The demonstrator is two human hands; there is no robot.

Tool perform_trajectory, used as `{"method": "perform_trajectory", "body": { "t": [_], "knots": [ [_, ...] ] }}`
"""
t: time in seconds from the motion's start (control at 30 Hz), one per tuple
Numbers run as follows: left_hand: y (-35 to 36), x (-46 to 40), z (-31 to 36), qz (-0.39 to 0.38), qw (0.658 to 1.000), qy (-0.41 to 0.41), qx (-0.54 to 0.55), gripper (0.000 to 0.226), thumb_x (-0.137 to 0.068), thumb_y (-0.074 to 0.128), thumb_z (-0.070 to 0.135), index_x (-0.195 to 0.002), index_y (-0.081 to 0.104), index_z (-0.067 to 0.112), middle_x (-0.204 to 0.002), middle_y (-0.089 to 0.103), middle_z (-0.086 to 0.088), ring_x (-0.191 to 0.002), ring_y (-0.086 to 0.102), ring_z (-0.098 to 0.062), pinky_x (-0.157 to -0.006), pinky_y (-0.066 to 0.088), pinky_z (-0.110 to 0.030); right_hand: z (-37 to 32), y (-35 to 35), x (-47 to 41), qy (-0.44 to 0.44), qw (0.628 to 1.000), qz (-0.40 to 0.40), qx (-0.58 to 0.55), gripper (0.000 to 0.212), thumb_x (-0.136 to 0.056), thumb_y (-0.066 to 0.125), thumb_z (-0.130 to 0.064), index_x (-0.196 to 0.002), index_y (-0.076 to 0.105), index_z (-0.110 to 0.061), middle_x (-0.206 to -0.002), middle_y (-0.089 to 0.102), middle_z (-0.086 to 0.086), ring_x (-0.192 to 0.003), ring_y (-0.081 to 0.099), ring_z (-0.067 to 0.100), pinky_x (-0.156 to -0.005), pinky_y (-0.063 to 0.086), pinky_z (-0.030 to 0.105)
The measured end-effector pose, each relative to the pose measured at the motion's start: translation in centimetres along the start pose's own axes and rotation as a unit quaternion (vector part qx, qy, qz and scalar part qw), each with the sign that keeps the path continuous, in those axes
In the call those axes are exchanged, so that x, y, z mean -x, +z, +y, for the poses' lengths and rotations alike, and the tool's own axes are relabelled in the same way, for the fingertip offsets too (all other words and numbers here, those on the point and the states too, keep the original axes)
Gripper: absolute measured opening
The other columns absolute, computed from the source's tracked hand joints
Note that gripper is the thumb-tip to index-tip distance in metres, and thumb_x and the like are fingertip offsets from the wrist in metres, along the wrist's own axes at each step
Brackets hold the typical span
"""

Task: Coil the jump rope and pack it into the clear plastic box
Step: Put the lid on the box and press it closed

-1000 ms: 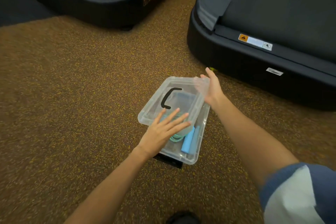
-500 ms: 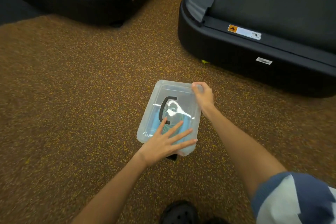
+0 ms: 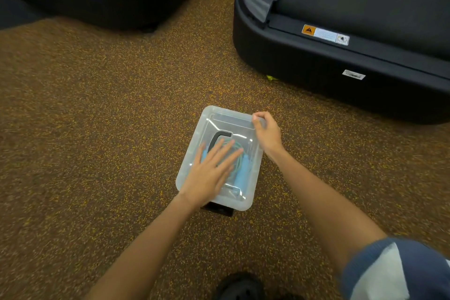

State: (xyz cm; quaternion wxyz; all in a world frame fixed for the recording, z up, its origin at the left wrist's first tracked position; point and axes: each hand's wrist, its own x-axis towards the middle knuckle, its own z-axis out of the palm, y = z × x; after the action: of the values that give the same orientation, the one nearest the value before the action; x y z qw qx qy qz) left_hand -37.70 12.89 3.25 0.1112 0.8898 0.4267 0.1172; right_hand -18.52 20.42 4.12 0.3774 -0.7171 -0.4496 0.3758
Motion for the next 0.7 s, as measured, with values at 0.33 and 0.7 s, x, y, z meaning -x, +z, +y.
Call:
{"method": "perform_trajectory", "body": {
  "t": [0.33, 0.7],
  "knots": [
    [-0.2, -8.5, -2.7, 0.011, 0.972, -0.233, 0.013, 0.050, -0.103, 0.014, 0.036, -0.152, 0.009, 0.027, -0.161, 0.006, -0.001, -0.148, -0.004, -0.025, -0.115, -0.002, -0.059, 0.6, 1.2, -0.9, 0.094, 0.987, 0.024, -0.126, 0.019, -0.096, 0.053, -0.027, -0.114, 0.055, -0.027, -0.124, 0.051, -0.002, -0.110, 0.055, 0.018, -0.096, 0.051, 0.042],
    [0.1, -10.9, -3.5, 0.026, 0.968, -0.242, -0.061, 0.056, -0.097, 0.014, 0.044, -0.141, 0.041, 0.023, -0.139, 0.047, -0.006, -0.130, 0.036, -0.029, -0.104, 0.020, -0.063, 1.9, 1.8, -0.5, 0.158, 0.966, 0.046, -0.201, 0.055, -0.090, 0.060, -0.043, -0.137, 0.045, -0.018, -0.129, 0.055, 0.003, -0.113, 0.056, 0.019, -0.096, 0.048, 0.034]
  ]
}}
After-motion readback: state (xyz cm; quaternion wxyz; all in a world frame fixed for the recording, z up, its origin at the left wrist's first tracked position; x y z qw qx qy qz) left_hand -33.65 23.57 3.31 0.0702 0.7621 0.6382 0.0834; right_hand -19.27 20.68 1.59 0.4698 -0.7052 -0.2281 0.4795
